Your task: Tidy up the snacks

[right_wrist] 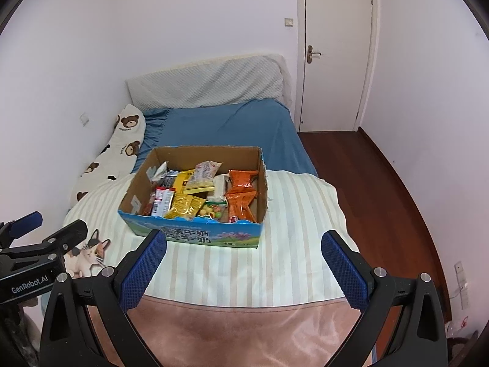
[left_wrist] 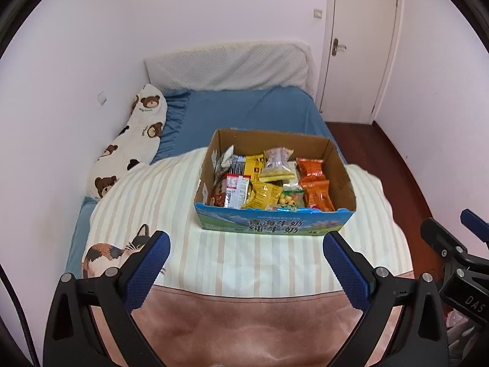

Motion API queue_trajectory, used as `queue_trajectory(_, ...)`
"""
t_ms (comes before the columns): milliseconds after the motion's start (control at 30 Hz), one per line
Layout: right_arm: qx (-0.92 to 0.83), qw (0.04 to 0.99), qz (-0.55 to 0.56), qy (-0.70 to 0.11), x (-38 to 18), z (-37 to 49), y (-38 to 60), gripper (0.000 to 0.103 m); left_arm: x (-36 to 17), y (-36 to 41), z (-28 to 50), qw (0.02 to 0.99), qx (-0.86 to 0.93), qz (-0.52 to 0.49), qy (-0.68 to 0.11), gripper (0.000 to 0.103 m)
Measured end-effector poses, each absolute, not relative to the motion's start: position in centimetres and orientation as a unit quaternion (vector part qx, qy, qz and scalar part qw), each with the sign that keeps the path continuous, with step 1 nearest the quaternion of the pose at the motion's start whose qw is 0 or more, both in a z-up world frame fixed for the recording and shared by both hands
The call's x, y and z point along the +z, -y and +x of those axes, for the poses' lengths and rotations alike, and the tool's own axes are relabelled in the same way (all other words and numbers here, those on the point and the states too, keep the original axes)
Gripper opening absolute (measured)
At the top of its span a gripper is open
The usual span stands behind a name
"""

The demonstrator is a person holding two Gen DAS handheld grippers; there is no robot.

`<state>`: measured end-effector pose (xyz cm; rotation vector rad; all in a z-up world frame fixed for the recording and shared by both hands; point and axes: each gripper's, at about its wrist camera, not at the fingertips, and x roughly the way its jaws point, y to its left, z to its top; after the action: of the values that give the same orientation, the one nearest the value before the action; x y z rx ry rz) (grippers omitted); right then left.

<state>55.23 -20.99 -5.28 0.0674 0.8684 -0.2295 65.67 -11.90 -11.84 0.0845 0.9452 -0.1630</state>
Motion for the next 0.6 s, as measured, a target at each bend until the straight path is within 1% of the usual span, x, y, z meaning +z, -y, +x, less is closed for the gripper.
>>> queue_trajectory(600, -0.155, 0.88, 0.034, -0.448, -11.6, 62.8, 24.1, 0.103, -18.2, 13.8, 73.0, 0.865, -0.059, 0.058, -0.495, 0.103)
